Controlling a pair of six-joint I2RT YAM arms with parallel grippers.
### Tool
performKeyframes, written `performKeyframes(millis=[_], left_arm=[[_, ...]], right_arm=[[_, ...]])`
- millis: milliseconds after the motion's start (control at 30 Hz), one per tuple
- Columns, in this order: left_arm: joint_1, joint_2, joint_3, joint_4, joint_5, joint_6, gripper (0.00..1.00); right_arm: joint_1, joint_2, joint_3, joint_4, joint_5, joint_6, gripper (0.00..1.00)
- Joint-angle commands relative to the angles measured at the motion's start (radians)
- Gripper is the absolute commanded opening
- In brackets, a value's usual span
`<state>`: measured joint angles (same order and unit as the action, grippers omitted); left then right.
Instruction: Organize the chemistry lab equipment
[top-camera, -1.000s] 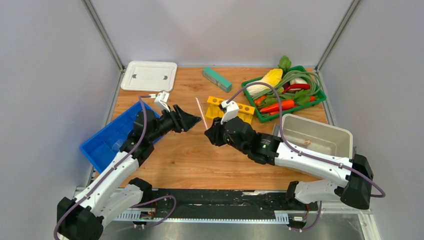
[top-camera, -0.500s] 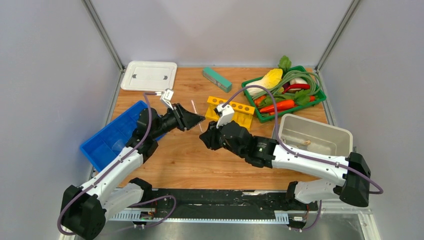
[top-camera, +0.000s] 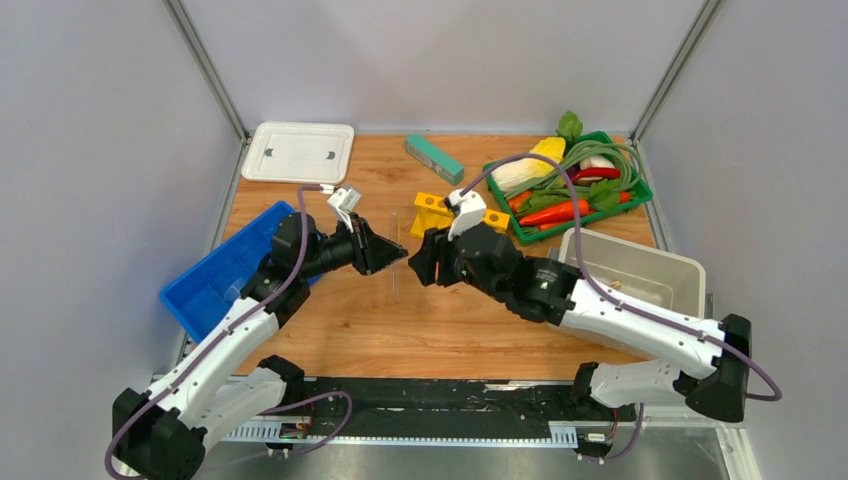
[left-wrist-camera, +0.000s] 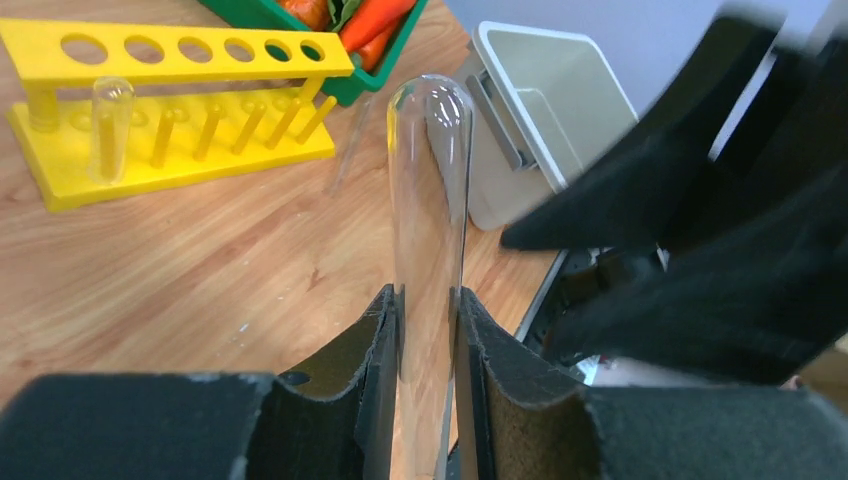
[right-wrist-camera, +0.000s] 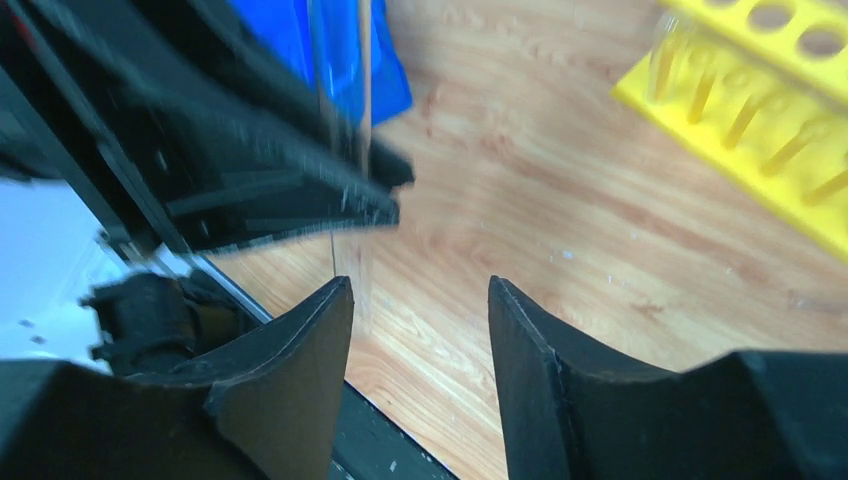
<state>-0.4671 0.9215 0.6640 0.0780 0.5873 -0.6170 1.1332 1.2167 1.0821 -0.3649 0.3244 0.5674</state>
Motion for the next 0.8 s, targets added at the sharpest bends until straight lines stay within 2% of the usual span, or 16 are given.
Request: performKeyframes(millis=[0,133,233,467,767], left_arm=[[-0.013,-0.079,0.062,-0.144,0.019,0.233,0.14],[-0.019,-0.108,0.059,-0.165,0.042,0.293,0.14],[-0.024,-0.118,0.040,-0.100,0.075,0.281,0.14],[-0.050,-0.127,0.040,-0.096,0.085,0.312,0.14],[-0.050,-0.130,0.034,-0.089,0.105,0.313,0.14]], right_arm=[[-0.070,-0.049,0.188,-0.097,-0.060,-0.040,0.56],[-0.119,0.013,0.337,-0.190,-0.181,-0.080,0.57],[-0.150,0.046,0.400,-0.187,-0.301,-0.061,0.58],[-0.153,0.168,0.544,-0.256,-0.308,-0.073,0.60],[-0.153,0.254,0.587,-0.276,-0.286,-0.069,0.50]])
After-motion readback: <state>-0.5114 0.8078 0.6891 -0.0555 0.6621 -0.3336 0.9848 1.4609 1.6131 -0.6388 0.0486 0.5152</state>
